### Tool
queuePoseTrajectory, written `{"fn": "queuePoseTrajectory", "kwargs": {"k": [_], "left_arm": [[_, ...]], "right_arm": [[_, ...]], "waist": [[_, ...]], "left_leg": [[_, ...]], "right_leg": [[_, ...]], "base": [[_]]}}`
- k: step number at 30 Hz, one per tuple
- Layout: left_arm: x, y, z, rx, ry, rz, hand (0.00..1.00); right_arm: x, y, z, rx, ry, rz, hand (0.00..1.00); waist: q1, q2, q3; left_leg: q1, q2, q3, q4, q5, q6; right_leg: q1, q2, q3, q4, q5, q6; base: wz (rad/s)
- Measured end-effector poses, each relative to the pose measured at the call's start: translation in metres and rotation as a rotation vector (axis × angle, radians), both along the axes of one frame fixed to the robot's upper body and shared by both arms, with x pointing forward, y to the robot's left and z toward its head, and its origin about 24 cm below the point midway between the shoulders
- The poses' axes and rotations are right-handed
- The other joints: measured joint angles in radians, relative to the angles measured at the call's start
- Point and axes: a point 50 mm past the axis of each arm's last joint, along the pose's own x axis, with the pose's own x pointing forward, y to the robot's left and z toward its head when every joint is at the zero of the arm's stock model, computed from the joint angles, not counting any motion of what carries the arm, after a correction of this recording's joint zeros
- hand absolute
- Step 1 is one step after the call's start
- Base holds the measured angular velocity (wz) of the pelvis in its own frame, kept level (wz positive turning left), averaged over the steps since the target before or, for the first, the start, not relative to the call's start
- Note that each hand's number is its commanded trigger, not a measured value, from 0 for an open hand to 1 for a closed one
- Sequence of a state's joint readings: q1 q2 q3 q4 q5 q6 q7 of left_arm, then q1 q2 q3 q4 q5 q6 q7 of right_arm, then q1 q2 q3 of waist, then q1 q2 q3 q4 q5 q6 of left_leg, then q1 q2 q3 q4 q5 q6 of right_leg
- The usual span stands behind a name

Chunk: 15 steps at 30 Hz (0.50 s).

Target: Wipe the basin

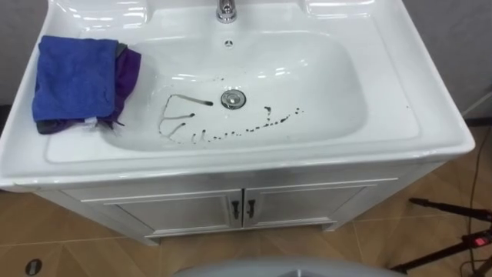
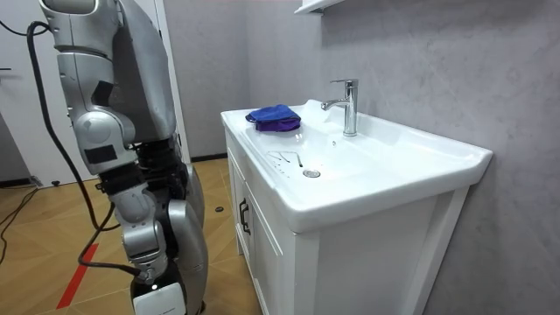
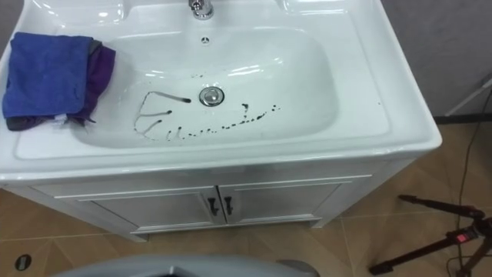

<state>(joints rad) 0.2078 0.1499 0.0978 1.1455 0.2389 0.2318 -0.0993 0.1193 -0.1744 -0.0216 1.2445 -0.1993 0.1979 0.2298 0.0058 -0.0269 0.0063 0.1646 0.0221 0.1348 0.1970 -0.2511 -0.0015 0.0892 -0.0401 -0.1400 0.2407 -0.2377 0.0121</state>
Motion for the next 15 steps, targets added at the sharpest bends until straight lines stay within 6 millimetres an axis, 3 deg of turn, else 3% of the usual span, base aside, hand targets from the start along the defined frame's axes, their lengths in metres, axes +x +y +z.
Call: {"fn": "queuePoseTrajectory", "kwargs": {"k": [5, 15], "left_arm": [[-0.002, 0.005, 0.001, 0.063, -0.01, 0.034, 0.0], [-0.004, 0.013, 0.003, 0.158, -0.041, 0.101, 0.0]], "right_arm": [[-0.003, 0.0, 0.0, -0.019, 0.0, -0.035, 0.0], [-0.003, 0.001, -0.001, -0.023, -0.001, -0.043, 0.0]], "waist": [[0.0, -0.004, 0.005], [0.003, -0.004, 0.0031]], "left_leg": [[0.008, 0.0, -0.004, -0.002, 0.0, 0.0], [0.002, -0.002, -0.03, -0.006, 0.0, 0.0]], "right_leg": [[0.016, 0.0, -0.002, -0.005, 0.0, 0.0], [0.018, -0.001, -0.018, -0.005, 0.0, 0.0]], "base": [[0.02], [0.06]]}}
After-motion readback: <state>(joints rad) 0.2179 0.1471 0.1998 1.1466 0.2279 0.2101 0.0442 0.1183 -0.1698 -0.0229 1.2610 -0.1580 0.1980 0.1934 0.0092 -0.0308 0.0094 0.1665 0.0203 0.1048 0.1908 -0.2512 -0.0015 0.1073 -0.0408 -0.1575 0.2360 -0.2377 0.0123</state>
